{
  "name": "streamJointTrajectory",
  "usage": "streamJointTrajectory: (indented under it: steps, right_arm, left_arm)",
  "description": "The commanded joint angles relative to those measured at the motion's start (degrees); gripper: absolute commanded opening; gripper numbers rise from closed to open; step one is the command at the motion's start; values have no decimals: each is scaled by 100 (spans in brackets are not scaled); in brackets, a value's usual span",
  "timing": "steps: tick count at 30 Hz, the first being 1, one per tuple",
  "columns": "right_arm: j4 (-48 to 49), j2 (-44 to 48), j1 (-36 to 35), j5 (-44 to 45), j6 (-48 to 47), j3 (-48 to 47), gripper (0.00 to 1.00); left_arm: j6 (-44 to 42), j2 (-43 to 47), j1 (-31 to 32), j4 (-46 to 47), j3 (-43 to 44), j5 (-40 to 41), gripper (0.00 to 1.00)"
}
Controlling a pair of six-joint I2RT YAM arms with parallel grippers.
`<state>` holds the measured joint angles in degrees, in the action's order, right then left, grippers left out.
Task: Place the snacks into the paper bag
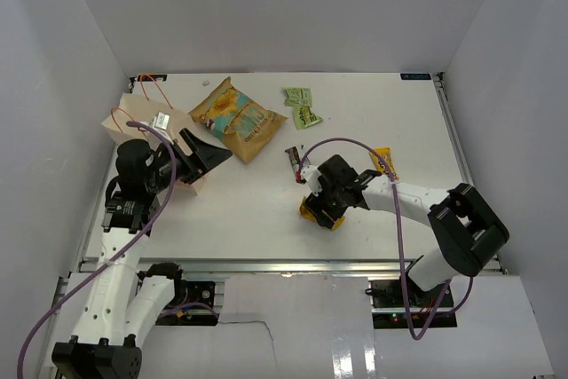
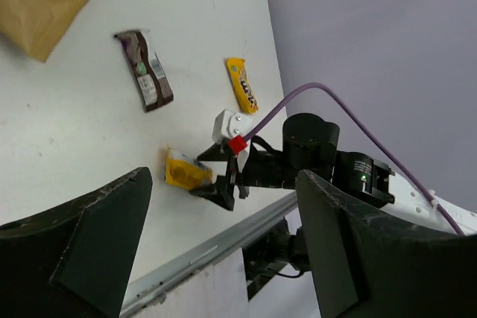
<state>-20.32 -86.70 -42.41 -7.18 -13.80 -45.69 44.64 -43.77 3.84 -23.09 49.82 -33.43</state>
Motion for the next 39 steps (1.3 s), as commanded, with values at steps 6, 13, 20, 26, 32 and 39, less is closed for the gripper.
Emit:
streamJointTrajectory:
  steps: [6,13,20,26,32,39]
  right_arm:
    - [186,179,-39,516,79,96,33]
    - [195,1091,49,-185,-280,78,23]
    - [142,1533,198,-951,-430,-168,24]
    - [54,1313,190,-1409,-334,-598,25]
    - [80,1190,190,-1514,-272,-810,27]
    - [195,1094,190,-1488,-175,-924,28]
  left_arm:
    - [940,-271,1214,288,-341,784,85]
    - [1792,-1449,2709,542,-596,2076,83]
    - [2145,-2679,3412,1113,-386,2227,82]
    - [2154,-3436,3641,1333,62,2192,83]
    - [2207,-3656,3686,1509,133,2078,80]
    - [2373,-3656,3703,1773,-43,1849,54]
